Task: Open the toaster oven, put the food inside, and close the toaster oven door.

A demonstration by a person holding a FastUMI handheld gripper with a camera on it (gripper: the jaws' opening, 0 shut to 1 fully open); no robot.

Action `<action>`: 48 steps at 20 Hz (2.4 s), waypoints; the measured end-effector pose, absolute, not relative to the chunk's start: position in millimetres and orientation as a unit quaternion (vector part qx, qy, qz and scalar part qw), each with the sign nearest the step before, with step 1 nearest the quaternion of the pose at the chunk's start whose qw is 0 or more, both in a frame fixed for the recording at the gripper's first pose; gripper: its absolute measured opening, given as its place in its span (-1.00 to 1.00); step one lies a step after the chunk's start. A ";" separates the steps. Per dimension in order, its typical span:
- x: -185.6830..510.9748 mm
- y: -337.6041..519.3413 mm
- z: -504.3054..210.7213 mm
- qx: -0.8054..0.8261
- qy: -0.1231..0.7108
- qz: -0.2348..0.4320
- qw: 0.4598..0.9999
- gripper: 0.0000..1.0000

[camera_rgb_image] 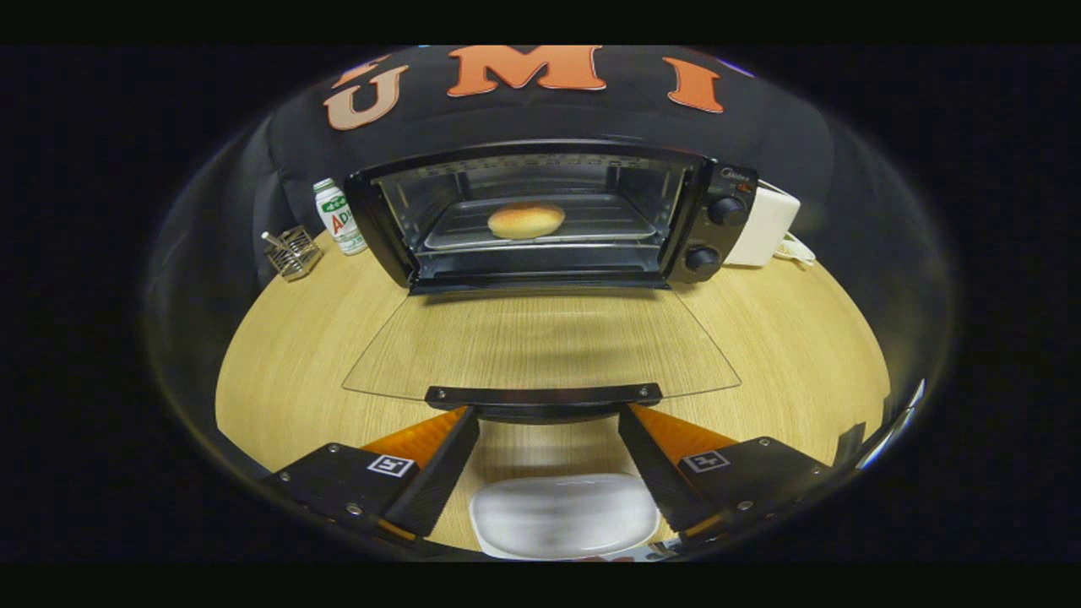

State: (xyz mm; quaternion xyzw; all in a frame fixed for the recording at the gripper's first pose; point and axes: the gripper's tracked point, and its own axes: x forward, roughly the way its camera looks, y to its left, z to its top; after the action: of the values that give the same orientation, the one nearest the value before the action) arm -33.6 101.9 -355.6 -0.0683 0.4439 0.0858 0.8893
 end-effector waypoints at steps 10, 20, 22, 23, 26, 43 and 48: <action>-13.3 109.2 -318.2 -0.066 0.411 0.087 0.905 0.98; 9.2 111.8 -287.4 -0.058 0.379 0.090 0.919 0.99; 12.8 113.3 -284.1 -0.057 0.375 0.090 0.921 0.99; 14.5 113.1 -280.7 -0.057 0.373 0.090 0.922 0.99; 20.8 116.1 -274.3 -0.055 0.365 0.093 0.925 1.00; 111.8 141.2 -209.4 -0.011 0.268 0.100 0.958 1.00; 106.1 129.7 -179.1 -0.003 0.248 0.095 0.964 1.00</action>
State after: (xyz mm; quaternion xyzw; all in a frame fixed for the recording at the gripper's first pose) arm 106.1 129.7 -179.1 -0.0031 0.2482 0.0948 0.9640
